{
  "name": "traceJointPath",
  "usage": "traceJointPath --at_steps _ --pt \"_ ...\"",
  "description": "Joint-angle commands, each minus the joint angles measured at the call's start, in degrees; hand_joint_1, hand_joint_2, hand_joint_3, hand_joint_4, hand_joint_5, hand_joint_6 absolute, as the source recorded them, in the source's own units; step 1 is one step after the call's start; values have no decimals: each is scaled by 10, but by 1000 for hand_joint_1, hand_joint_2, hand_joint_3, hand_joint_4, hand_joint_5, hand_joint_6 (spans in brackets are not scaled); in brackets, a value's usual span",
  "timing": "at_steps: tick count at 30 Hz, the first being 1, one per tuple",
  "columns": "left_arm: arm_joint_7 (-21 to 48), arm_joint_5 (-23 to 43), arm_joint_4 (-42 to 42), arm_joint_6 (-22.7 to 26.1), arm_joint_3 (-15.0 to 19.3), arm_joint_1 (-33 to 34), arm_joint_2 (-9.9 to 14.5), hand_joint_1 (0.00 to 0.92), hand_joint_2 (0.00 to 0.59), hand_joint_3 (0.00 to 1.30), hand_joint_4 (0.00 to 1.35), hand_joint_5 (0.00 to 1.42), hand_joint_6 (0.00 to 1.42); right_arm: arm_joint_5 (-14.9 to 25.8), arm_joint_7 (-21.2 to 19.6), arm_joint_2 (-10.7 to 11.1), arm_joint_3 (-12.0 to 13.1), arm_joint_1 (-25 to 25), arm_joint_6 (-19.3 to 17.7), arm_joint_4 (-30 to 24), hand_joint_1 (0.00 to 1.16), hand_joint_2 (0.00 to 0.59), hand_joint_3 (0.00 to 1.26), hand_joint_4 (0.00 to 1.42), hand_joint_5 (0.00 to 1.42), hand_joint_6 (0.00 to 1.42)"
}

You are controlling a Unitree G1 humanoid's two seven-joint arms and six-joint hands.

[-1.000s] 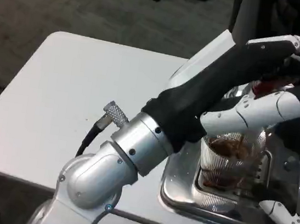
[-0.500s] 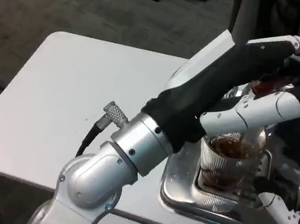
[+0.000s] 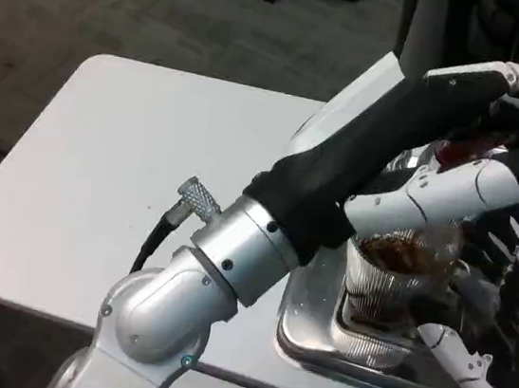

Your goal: Grasp the cup under the faucet to collect the drink, then remove the cup.

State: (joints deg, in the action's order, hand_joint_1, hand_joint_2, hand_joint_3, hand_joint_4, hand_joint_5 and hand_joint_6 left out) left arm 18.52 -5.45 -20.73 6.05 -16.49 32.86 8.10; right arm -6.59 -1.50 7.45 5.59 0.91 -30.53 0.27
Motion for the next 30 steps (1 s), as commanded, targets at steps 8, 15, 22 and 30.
traceJointPath --at_steps 8,15,22,30 --pt "7 -9 7 13 -5 -28 13 97 67 420 465 447 323 -2 -6 -6 -4 -5 -1 -14 716 195 132 215 251 369" --pt "7 -10 6 14 -4 -29 14 97 69 425 465 447 323 -7 -7 -8 -11 -8 -3 -3 716 193 131 226 268 370" --pt "-11 -24 -6 18 1 -48 12 97 72 429 455 436 322 -14 -10 -8 -22 -19 -3 9 717 192 131 250 286 365" --pt "-72 -79 -40 24 19 -83 4 95 64 324 275 284 212 -16 -14 -7 -26 -27 -4 21 711 189 131 262 301 362"
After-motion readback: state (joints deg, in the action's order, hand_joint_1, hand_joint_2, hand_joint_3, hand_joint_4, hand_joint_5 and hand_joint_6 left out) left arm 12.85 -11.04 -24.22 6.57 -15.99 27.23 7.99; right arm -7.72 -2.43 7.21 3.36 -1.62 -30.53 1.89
